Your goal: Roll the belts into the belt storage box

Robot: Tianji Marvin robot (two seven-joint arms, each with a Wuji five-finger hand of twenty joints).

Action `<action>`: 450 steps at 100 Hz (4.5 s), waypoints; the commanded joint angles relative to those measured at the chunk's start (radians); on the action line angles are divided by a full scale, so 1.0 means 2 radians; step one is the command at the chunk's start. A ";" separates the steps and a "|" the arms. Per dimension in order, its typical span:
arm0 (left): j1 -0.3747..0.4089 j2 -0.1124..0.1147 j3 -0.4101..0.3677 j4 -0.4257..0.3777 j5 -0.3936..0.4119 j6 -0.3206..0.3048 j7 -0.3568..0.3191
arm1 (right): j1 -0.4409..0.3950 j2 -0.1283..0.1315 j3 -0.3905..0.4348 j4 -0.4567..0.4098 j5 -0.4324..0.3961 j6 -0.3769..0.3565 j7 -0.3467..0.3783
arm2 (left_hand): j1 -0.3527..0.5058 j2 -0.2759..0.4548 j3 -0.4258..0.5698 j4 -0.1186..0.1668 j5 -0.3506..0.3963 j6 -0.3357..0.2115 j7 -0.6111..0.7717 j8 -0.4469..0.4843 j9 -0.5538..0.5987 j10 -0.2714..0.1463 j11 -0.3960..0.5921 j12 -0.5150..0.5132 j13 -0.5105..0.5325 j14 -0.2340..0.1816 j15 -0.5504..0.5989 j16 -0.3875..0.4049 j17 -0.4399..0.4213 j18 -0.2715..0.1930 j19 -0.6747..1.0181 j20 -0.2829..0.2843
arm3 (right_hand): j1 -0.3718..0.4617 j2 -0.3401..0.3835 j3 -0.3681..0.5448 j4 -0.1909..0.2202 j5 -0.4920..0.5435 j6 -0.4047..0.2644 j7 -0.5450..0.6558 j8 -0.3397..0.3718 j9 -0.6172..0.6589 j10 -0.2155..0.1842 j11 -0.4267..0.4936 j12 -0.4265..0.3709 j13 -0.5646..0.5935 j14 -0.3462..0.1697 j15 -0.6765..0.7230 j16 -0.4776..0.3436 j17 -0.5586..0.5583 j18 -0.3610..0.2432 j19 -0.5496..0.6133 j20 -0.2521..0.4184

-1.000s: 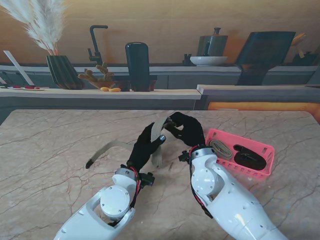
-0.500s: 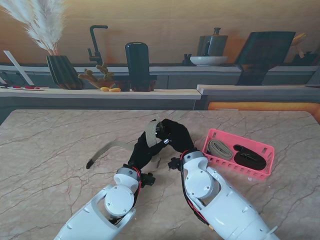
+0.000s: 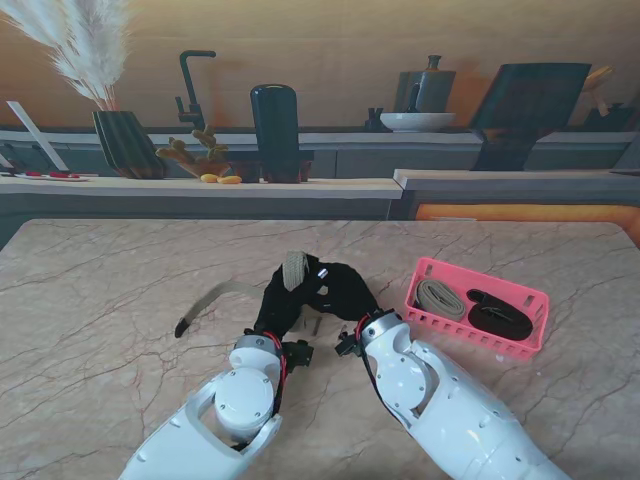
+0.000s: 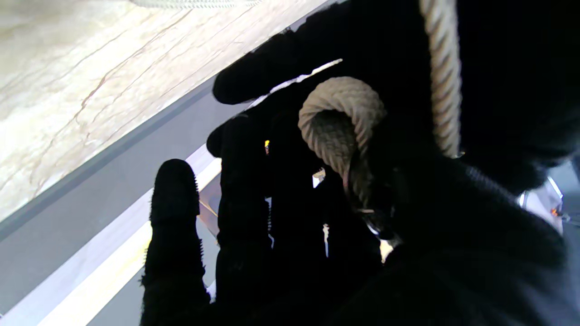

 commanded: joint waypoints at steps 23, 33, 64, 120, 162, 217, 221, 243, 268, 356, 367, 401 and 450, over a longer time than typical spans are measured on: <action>0.015 -0.005 -0.011 -0.029 -0.039 0.001 -0.017 | -0.031 0.029 0.025 -0.062 -0.044 0.066 0.064 | 0.145 0.075 0.052 0.037 0.024 -0.019 0.112 0.034 0.108 0.007 0.055 0.022 0.121 0.006 0.092 0.025 0.098 0.036 0.062 0.021 | -0.099 -0.044 0.055 0.062 -0.087 0.034 -0.110 0.196 -0.140 0.056 0.038 0.048 -0.044 0.013 -0.026 0.014 -0.004 -0.008 -0.002 0.015; 0.018 -0.001 -0.015 -0.036 -0.055 0.008 -0.033 | -0.043 0.033 0.043 -0.075 -0.055 0.089 0.069 | 0.145 0.070 0.056 0.040 0.028 -0.014 0.111 0.039 0.121 0.012 0.072 0.033 0.137 0.013 0.111 0.038 0.111 0.056 0.073 0.021 | -0.125 -0.023 0.024 0.067 -0.133 0.044 -0.111 0.218 -0.176 0.066 0.057 0.055 -0.059 0.014 -0.021 0.020 -0.009 -0.012 -0.004 0.021; 0.017 -0.001 -0.019 -0.040 -0.077 0.028 -0.044 | -0.073 0.036 0.089 -0.102 -0.064 0.097 0.055 | 0.144 0.070 0.053 0.041 0.034 -0.014 0.106 0.043 0.158 -0.001 0.133 0.085 0.200 0.006 0.182 0.080 0.160 0.074 0.155 0.044 | -0.128 0.000 -0.013 0.070 -0.117 0.031 -0.121 0.218 -0.163 0.063 0.049 0.052 -0.055 0.015 -0.018 0.027 -0.014 -0.014 -0.010 0.030; 0.014 0.018 -0.032 -0.049 -0.123 0.071 -0.130 | -0.073 0.057 0.136 -0.094 -0.205 -0.021 -0.006 | -0.118 -0.220 0.432 0.023 0.049 -0.034 0.154 0.165 0.212 -0.049 0.267 0.246 0.358 -0.130 0.461 0.163 0.417 0.043 0.435 0.000 | -0.013 -0.019 0.066 0.065 -0.330 -0.172 -0.148 0.149 -0.310 0.010 -0.037 0.004 -0.105 -0.015 -0.149 -0.041 -0.004 -0.052 -0.076 0.036; 0.019 0.021 -0.041 -0.064 -0.200 0.118 -0.171 | 0.014 0.069 0.055 -0.016 -0.298 -0.074 -0.083 | -0.106 -0.231 0.449 0.020 0.039 0.005 0.096 0.172 0.181 -0.016 0.213 0.278 0.357 -0.122 0.428 0.170 0.425 -0.036 0.462 0.077 | -0.027 -0.002 0.067 0.057 -0.331 -0.172 -0.167 0.162 -0.363 0.006 -0.017 -0.003 -0.115 -0.026 -0.109 -0.034 -0.010 -0.067 -0.064 0.040; 0.023 0.027 -0.052 -0.073 -0.233 0.147 -0.202 | 0.080 0.068 -0.024 0.049 -0.309 -0.131 -0.109 | -0.106 -0.224 0.441 0.021 0.053 0.023 0.075 0.159 0.170 0.013 0.197 0.267 0.357 -0.106 0.426 0.180 0.429 -0.070 0.488 0.099 | -0.018 -0.005 0.043 0.002 -0.127 -0.180 -0.001 0.070 -0.174 -0.031 -0.019 0.002 -0.025 -0.051 -0.076 -0.024 0.039 -0.073 -0.025 0.019; 0.023 0.026 -0.052 -0.074 -0.235 0.148 -0.201 | 0.084 0.068 -0.030 0.054 -0.308 -0.134 -0.109 | -0.109 -0.223 0.440 0.021 0.052 0.023 0.073 0.158 0.168 0.013 0.197 0.266 0.357 -0.106 0.426 0.180 0.429 -0.070 0.488 0.099 | -0.016 -0.007 0.033 -0.002 -0.115 -0.182 0.016 0.058 -0.152 -0.032 -0.019 0.002 -0.017 -0.052 -0.074 -0.021 0.042 -0.072 -0.023 0.018; 0.027 0.024 -0.051 -0.073 -0.223 0.121 -0.180 | 0.091 0.066 -0.042 0.063 -0.302 -0.128 -0.107 | -0.158 -0.183 0.395 0.035 0.031 0.018 -0.038 0.084 0.079 0.021 0.117 0.187 0.262 -0.017 0.263 0.205 0.365 0.090 0.295 0.006 | 0.001 0.018 0.018 -0.006 0.025 -0.142 0.061 0.014 0.021 -0.044 0.004 0.016 0.039 -0.050 -0.029 0.011 0.057 -0.053 -0.008 0.026; 0.029 0.026 -0.049 -0.063 -0.168 0.066 -0.160 | 0.045 0.061 0.006 0.024 -0.283 -0.042 -0.097 | -0.183 -0.128 0.271 0.043 -0.021 0.001 -0.157 0.011 -0.064 0.013 -0.058 0.056 -0.014 0.026 -0.020 0.092 0.005 0.117 0.001 0.021 | 0.015 0.018 0.029 0.002 0.029 -0.095 0.059 0.022 0.014 -0.018 0.031 0.025 0.032 -0.025 0.008 0.028 0.050 -0.034 0.010 0.028; 0.017 0.019 -0.037 -0.032 -0.075 0.025 -0.108 | -0.001 0.026 0.074 -0.033 -0.220 0.100 -0.168 | -0.206 -0.132 0.273 0.045 -0.079 -0.007 -0.202 -0.022 -0.167 0.006 -0.111 -0.012 -0.130 -0.018 -0.137 -0.015 -0.083 0.009 -0.141 -0.057 | 0.030 0.036 0.018 0.015 0.013 -0.067 0.050 0.055 -0.016 0.001 0.072 0.026 0.012 -0.009 0.052 0.035 0.040 -0.025 0.049 0.015; 0.013 0.015 -0.023 -0.023 -0.059 0.011 -0.096 | -0.001 0.018 0.071 -0.037 -0.198 0.104 -0.168 | -0.215 -0.125 0.276 0.044 -0.102 -0.005 -0.202 -0.033 -0.193 0.002 -0.110 -0.020 -0.151 -0.025 -0.139 -0.024 -0.098 -0.020 -0.160 -0.067 | 0.031 0.036 0.017 0.016 0.013 -0.066 0.050 0.055 -0.016 0.002 0.074 0.025 0.011 -0.007 0.054 0.035 0.039 -0.025 0.052 0.014; -0.004 0.000 0.007 0.002 -0.017 -0.007 -0.051 | -0.003 0.003 0.036 -0.032 -0.134 0.090 -0.133 | -0.227 -0.105 0.261 0.044 -0.114 0.009 -0.315 -0.121 -0.238 0.002 -0.148 -0.058 -0.207 -0.037 -0.141 -0.041 -0.132 -0.063 -0.208 -0.093 | 0.033 0.027 0.020 0.021 0.019 -0.054 0.049 0.054 -0.010 0.010 0.082 0.022 0.016 -0.002 0.065 0.036 0.038 -0.020 0.058 0.010; -0.005 -0.017 0.003 0.007 -0.013 -0.005 0.010 | -0.003 -0.005 -0.012 -0.006 -0.095 0.053 -0.100 | -0.207 -0.062 0.206 0.050 -0.117 -0.011 -0.380 -0.085 -0.232 -0.013 -0.137 -0.043 -0.201 -0.051 -0.117 -0.037 -0.129 -0.072 -0.179 -0.080 | 0.030 0.018 0.027 0.023 0.026 -0.048 0.046 0.055 -0.004 0.018 0.091 0.023 0.022 0.004 0.077 0.041 0.034 -0.011 0.061 0.009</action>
